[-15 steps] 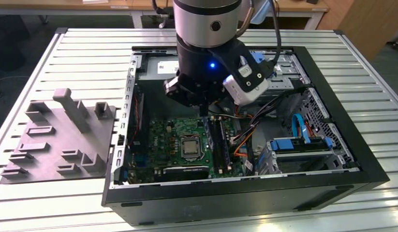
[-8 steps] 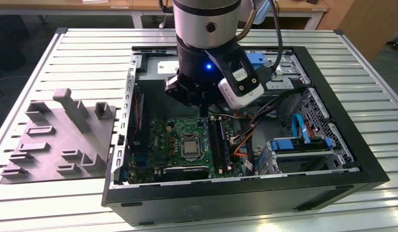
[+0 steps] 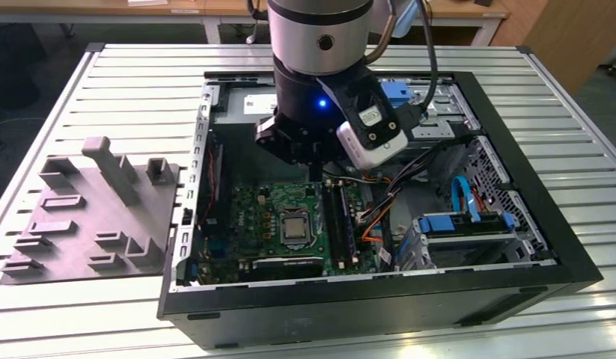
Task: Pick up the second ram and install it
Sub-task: 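Insert the second ram into the second slot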
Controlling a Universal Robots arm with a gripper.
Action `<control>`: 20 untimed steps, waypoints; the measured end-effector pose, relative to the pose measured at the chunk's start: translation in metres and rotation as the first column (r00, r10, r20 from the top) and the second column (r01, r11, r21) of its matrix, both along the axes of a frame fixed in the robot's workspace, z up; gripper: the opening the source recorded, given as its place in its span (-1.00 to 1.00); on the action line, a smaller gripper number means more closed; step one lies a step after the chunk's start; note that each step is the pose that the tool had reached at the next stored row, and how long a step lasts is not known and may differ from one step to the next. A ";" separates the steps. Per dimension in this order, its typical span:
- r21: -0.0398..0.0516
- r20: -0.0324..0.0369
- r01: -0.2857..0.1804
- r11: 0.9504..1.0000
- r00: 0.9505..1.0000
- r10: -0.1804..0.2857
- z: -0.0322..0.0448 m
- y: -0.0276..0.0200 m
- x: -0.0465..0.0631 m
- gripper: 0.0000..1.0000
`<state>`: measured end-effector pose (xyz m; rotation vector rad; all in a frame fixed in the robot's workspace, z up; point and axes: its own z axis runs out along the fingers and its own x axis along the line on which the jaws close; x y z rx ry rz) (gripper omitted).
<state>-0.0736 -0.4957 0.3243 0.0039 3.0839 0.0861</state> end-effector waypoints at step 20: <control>0.000 -0.002 0.000 1.000 1.000 0.000 -0.0167 -0.0001 0.010 -0.76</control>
